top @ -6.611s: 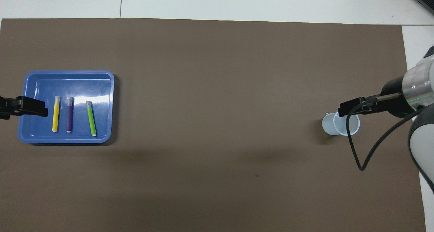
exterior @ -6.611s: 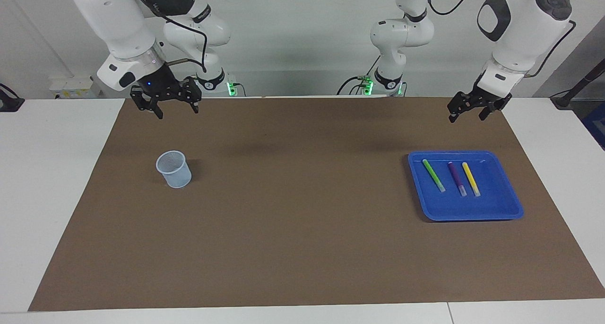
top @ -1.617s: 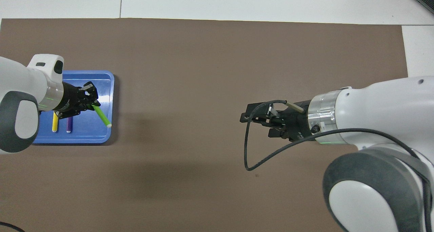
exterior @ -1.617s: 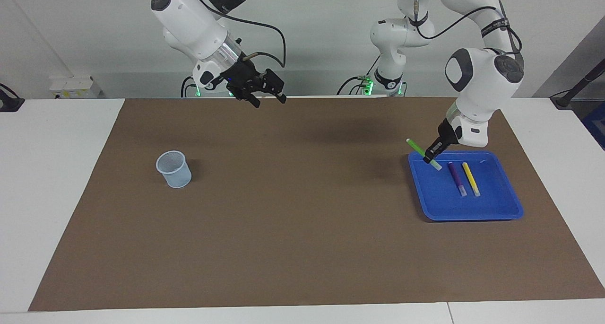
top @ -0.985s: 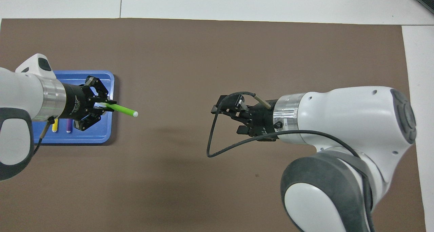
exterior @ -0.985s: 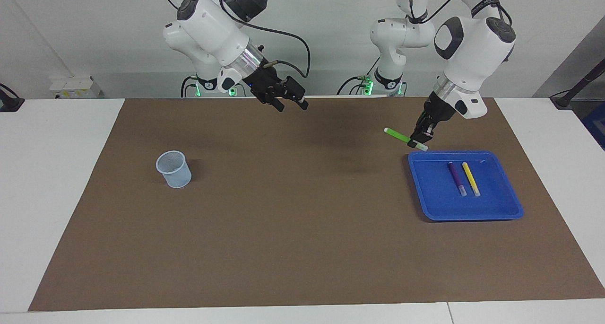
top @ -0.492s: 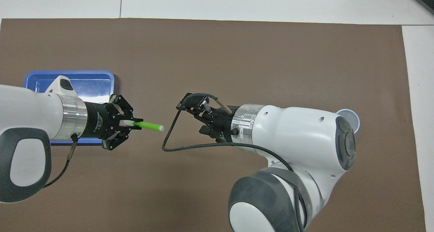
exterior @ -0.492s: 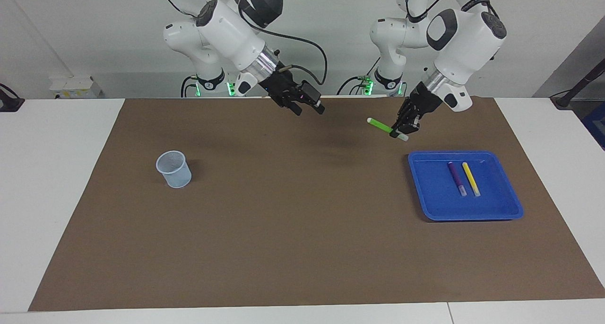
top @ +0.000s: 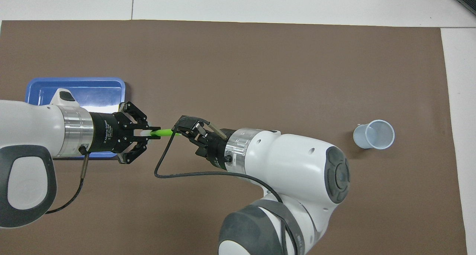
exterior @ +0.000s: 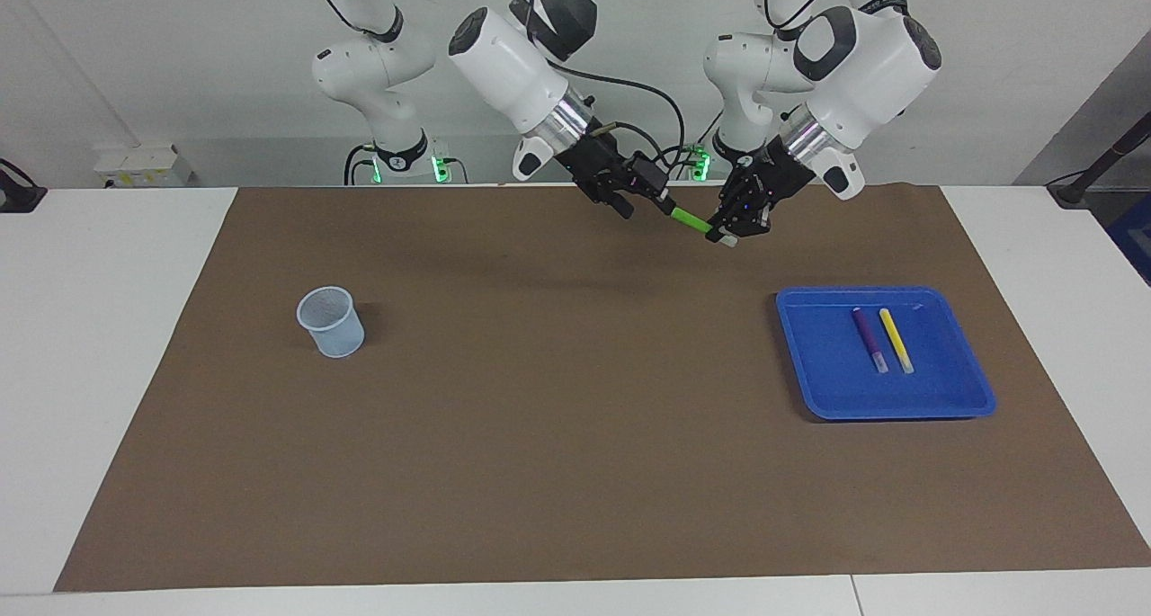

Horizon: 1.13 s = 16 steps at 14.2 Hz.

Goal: Transfer and insert pens with both arms
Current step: 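Grasp the green pen's free end with the right gripper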

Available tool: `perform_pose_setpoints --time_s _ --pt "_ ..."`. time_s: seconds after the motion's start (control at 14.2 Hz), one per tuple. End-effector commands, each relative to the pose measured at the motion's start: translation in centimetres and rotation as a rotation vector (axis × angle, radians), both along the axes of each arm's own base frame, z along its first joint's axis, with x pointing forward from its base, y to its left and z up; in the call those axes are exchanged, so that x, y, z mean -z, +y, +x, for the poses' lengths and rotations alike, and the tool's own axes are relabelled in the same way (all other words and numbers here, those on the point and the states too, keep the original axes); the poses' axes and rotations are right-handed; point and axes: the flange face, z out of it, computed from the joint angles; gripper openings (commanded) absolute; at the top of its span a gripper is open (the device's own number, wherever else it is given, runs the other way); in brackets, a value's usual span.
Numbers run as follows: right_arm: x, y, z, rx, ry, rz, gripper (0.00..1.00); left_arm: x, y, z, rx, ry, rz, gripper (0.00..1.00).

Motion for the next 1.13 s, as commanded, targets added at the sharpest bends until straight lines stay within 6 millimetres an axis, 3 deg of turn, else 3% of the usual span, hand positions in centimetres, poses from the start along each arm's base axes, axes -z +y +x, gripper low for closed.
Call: perform_pose_setpoints --time_s 0.0,0.14,0.56,0.77,1.05 --pt "-0.3 0.5 -0.2 0.035 0.005 0.032 0.9 0.2 -0.6 -1.7 -0.021 -0.01 -0.019 0.0" --pt "-0.1 1.5 -0.9 0.025 0.012 0.033 0.83 0.2 -0.7 -1.8 -0.013 -0.003 -0.018 0.0" --pt "1.2 1.6 0.4 0.066 -0.03 0.033 0.7 0.2 -1.8 -2.3 0.033 -0.012 -0.016 0.0" --pt "1.2 1.4 0.6 0.071 -0.03 0.033 0.55 0.3 -1.9 -2.4 0.042 -0.008 -0.016 0.0" --pt "1.2 1.6 0.4 0.066 -0.028 0.033 0.54 0.2 -1.9 -2.4 0.046 -0.006 -0.016 0.0"
